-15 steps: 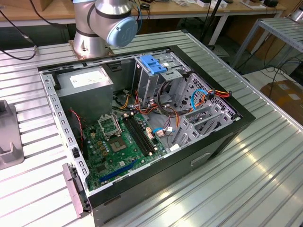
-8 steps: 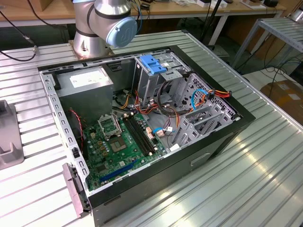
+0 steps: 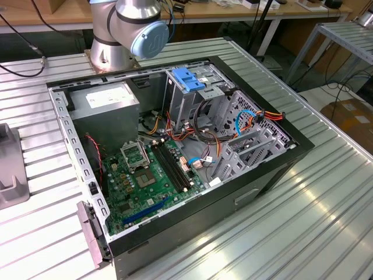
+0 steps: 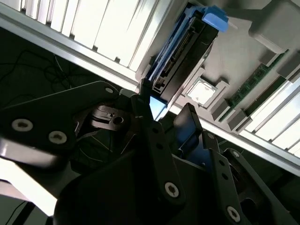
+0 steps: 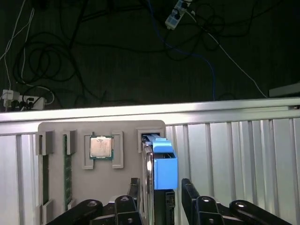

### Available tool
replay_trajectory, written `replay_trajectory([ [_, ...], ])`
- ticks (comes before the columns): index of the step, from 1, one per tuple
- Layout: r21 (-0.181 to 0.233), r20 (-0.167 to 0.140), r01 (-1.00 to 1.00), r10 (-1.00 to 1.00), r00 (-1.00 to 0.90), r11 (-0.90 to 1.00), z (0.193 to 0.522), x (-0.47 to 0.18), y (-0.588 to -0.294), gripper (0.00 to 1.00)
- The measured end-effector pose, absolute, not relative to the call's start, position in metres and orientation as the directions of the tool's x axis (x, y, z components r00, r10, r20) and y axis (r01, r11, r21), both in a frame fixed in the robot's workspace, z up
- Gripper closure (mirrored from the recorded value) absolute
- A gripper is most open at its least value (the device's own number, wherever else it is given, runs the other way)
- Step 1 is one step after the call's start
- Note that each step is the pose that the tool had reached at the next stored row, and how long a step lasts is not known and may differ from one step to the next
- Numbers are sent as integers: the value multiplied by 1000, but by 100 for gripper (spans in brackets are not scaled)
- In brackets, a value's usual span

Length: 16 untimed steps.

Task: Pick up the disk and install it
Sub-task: 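Pick up the disk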

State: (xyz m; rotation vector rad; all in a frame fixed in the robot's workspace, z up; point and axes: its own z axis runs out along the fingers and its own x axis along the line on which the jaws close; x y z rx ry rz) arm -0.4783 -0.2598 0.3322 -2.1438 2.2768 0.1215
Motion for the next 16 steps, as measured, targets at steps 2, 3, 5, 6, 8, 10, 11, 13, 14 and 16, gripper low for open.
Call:
replay_trajectory([
  [2,48,-65,-997,-996,-61,58,329,-480,-259,52],
  [3,48,-66,-997,-996,-61,58,328,-481,-259,52],
  [5,48,-67,-997,-996,-60,57,325,-482,-259,52],
  [6,49,-67,-997,-996,-60,57,322,-482,-259,52],
  [8,49,-67,-997,-996,-60,57,319,-483,-259,52],
  [10,49,-67,-997,-996,-60,57,316,-484,-259,52],
  [11,49,-67,-997,-996,-60,57,315,-484,-259,52],
  [13,49,-67,-997,-996,-60,57,312,-485,-259,52],
  [14,49,-67,-997,-996,-60,57,309,-486,-259,52],
  [16,49,-67,-997,-996,-60,57,305,-486,-259,52],
])
